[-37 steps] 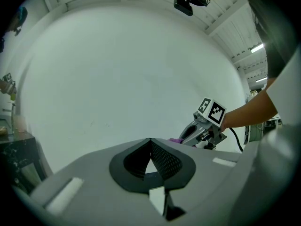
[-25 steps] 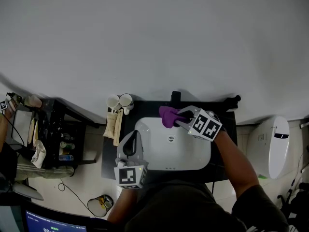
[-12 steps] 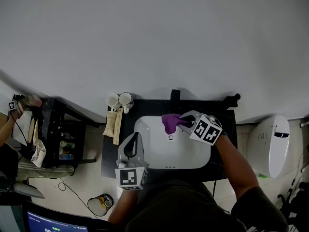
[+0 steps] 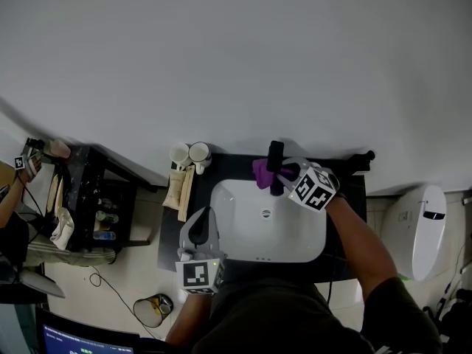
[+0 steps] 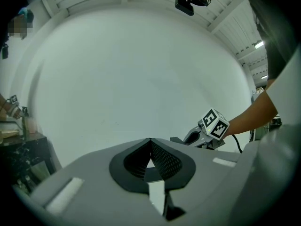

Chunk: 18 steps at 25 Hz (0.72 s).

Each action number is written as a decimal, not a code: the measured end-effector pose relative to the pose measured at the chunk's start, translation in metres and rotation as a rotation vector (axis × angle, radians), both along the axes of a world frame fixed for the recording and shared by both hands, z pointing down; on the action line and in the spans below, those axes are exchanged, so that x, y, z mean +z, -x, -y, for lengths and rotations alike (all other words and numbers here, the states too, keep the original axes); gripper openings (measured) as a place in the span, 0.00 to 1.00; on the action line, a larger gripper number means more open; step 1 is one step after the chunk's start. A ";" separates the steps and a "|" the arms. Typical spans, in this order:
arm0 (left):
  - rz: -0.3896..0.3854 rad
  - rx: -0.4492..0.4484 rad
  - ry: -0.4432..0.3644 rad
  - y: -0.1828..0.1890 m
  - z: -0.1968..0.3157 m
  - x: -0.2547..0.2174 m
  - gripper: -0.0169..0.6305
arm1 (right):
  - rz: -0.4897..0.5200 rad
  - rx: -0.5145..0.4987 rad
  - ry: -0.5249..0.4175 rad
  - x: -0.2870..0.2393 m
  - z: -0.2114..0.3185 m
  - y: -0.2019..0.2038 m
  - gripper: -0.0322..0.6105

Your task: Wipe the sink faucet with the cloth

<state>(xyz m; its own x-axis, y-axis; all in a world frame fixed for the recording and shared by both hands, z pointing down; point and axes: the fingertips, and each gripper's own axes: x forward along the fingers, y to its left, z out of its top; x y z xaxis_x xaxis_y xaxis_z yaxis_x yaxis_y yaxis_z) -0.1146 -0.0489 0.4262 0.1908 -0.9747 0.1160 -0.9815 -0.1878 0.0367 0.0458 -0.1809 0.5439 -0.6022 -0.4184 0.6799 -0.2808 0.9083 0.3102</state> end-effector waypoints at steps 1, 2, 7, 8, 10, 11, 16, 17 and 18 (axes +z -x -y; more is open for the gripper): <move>0.005 0.005 -0.007 0.000 0.000 0.001 0.05 | -0.001 0.010 -0.006 0.001 0.005 0.000 0.14; 0.008 0.007 -0.011 0.000 0.000 0.001 0.05 | -0.006 0.016 -0.006 0.003 0.010 0.000 0.14; 0.010 -0.011 0.015 -0.002 0.001 -0.003 0.05 | -0.038 -0.036 0.039 0.009 0.014 0.001 0.14; 0.010 -0.004 0.011 -0.003 0.001 -0.002 0.05 | -0.038 -0.046 0.064 0.010 0.013 0.002 0.13; 0.008 0.019 -0.014 -0.009 0.000 -0.002 0.05 | -0.043 -0.065 0.118 0.011 0.010 0.002 0.13; 0.010 0.023 -0.019 -0.011 0.000 -0.002 0.05 | -0.049 -0.076 0.136 0.011 0.008 0.002 0.13; 0.013 0.032 -0.021 -0.015 -0.005 -0.005 0.05 | -0.039 -0.085 0.193 0.012 -0.008 -0.001 0.13; 0.009 0.024 -0.012 -0.015 -0.006 -0.006 0.05 | -0.034 -0.089 0.203 0.012 -0.011 -0.002 0.13; 0.007 0.018 -0.007 -0.014 -0.007 -0.006 0.05 | -0.032 -0.095 0.210 0.013 -0.015 -0.002 0.13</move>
